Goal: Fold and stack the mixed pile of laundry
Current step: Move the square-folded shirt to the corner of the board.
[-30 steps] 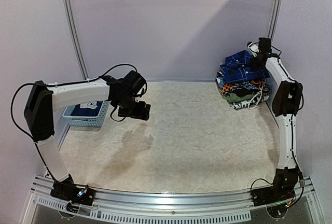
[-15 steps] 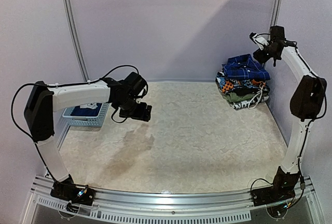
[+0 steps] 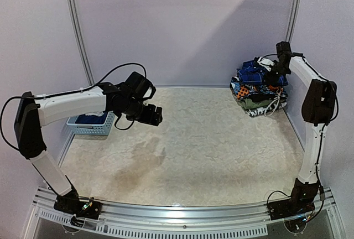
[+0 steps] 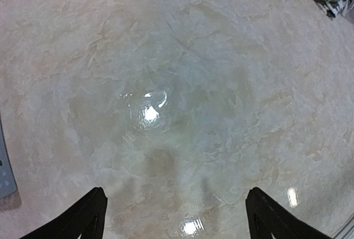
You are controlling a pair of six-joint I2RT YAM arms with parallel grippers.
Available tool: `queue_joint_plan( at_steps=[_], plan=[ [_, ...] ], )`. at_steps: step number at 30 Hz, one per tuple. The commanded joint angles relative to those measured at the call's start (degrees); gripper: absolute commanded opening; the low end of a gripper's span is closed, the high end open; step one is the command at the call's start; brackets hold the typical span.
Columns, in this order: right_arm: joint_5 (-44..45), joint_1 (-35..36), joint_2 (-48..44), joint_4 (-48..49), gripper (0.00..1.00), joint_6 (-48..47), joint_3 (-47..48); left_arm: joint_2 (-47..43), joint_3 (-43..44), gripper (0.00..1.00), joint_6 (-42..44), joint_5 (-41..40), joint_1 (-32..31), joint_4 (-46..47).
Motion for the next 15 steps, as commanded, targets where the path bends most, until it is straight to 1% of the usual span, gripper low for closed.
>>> queue_joint_plan(
  at_steps=[1, 4, 15],
  plan=[
    [4.8, 2.1, 2.2, 1.6, 0.71, -3.6, 0.3, -0.5, -1.2, 0.89, 0.6, 0.0, -1.3, 0.7],
    [8.3, 2.2, 3.9, 3.2, 0.71, -3.8, 1.3, -0.3, -1.0, 0.89, 0.5, -0.1, -1.5, 0.4],
    [13.6, 2.1, 7.0, 7.3, 0.70, -5.4, 1.5, 1.1, 0.2, 0.89, 0.6, 0.1, -1.8, 0.0]
  ],
)
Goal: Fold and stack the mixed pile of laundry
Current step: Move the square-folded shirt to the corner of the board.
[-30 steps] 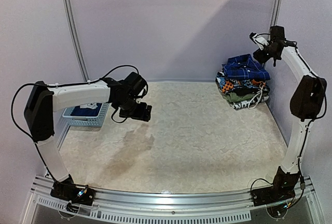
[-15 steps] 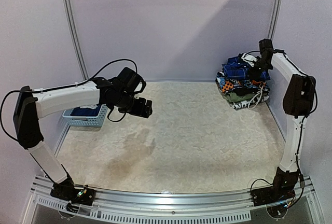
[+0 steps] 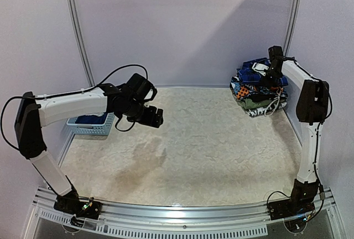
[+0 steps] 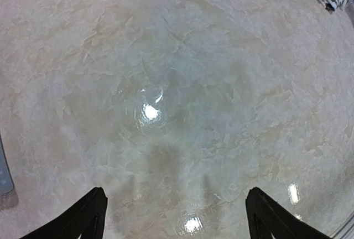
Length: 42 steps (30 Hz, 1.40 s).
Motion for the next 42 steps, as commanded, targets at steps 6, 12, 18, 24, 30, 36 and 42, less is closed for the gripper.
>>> queue_joint_plan(
  at_steps=[6, 12, 18, 24, 30, 36, 42],
  plan=[
    [5.3, -0.1, 2.8, 4.2, 0.34, -1.9, 1.3, 1.3, 0.7, 0.89, 0.5, 0.1, -1.1, -0.2],
    [5.2, -0.1, -4.8, 6.2, 0.19, -0.8, -5.8, 0.9, -0.4, 0.89, 0.4, 0.3, -1.3, 0.3],
    [6.1, -0.1, -10.3, 5.6, 0.14, -0.4, -11.4, 1.2, -0.8, 0.89, 0.2, 1.5, -1.5, 1.2],
    [6.0, -0.1, -14.4, 6.3, 0.11, 1.9, -15.4, 0.3, -1.4, 0.89, 0.3, 1.2, -1.9, 1.2],
    [5.9, -0.1, -16.5, 7.0, 0.13, 2.3, -18.4, -0.2, -2.2, 0.89, 0.2, 1.0, -1.9, 1.3],
    [9.7, -0.1, -12.6, 11.4, 0.52, -1.8, -17.6, -0.3, -1.9, 0.89, 0.1, 1.1, -2.4, 1.3],
    [9.6, -0.1, -7.3, 10.4, 0.54, -4.0, -12.4, -0.6, -2.7, 0.89, -0.4, 0.4, -2.8, 1.2]
  ],
)
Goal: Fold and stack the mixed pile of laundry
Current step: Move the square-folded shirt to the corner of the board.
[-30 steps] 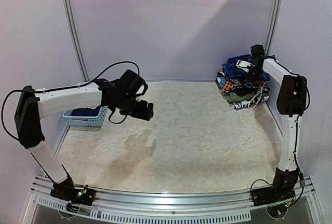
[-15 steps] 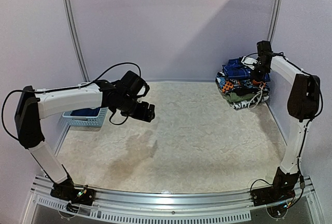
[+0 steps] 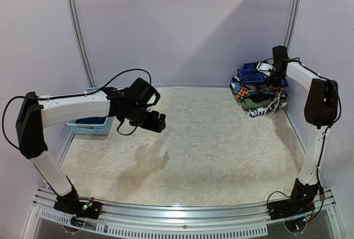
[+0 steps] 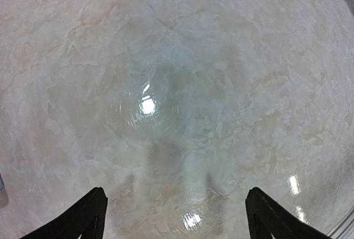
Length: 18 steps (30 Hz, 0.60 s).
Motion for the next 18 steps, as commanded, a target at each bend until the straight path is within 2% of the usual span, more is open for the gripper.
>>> queue_joint_plan(
  at_steps=[1, 7, 9, 15, 16, 18],
  plan=[
    [1.1, 0.0, 4.9, 0.4, 0.54, -2.0, 3.9, -1.1, -1.2, 0.89, -0.4, -0.4, -1.2, 0.3],
    [0.9, 0.0, 10.4, -1.6, 0.50, -2.0, 11.0, -0.8, -0.7, 0.89, -0.3, -0.7, -1.3, -0.1],
    [0.7, -0.1, 11.3, -2.0, 0.41, -2.2, 11.6, -0.7, -0.5, 0.89, -0.3, -0.8, -1.3, -0.3],
    [-0.8, -0.1, 11.1, -5.1, 0.03, -2.4, 11.8, -0.3, -0.5, 0.89, -0.3, -0.7, -1.3, -0.4],
    [-1.0, 0.0, 10.8, -6.0, 0.00, -2.2, 11.7, -0.2, -0.5, 0.89, -0.3, -0.6, -1.3, -0.4],
    [-1.1, -0.1, 9.0, -7.6, 0.00, -1.4, 11.0, -0.1, -0.4, 0.89, -0.3, -0.5, -1.3, -0.4]
  ],
)
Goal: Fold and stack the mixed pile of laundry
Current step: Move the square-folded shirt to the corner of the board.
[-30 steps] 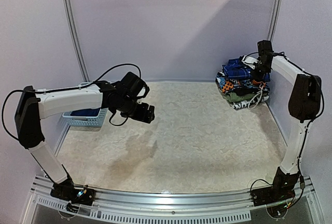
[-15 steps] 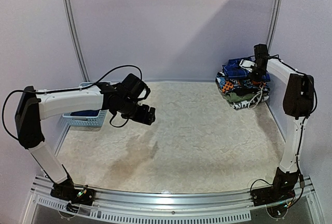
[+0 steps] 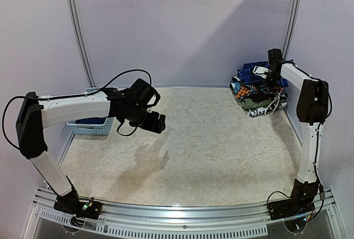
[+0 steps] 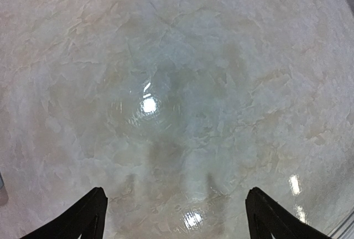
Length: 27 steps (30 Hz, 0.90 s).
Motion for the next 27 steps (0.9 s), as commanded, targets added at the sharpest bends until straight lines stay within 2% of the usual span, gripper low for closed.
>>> queue_joint_plan(
  at_steps=[1, 7, 18, 19, 23, 27],
  plan=[
    [-0.8, -0.1, -2.3, -4.6, 0.00, 1.6, -0.2, -0.1, 0.0, 0.89, 0.0, -0.1, -1.0, -0.3],
    [-0.8, -0.1, -10.0, -5.8, 0.00, 3.7, -4.1, 0.4, 0.2, 0.89, 0.4, 0.2, -1.0, 0.3],
    [0.7, 0.0, -12.3, -3.6, 0.00, 4.7, -8.5, -0.4, -0.3, 0.89, 0.6, -0.2, -1.1, 0.0],
    [0.4, -0.1, -13.1, -3.0, 0.02, 4.6, -9.9, -0.4, -0.5, 0.89, 0.8, -0.4, -1.1, -0.2],
    [3.6, 0.0, -12.0, -2.4, 0.33, 4.0, -12.8, -0.4, 2.1, 0.90, 3.6, -4.6, -1.0, -3.6],
    [0.1, 0.0, -14.8, -2.9, 0.51, 8.1, -14.6, -0.2, 8.2, 0.93, 6.4, -14.8, -0.4, -12.1]
  ],
)
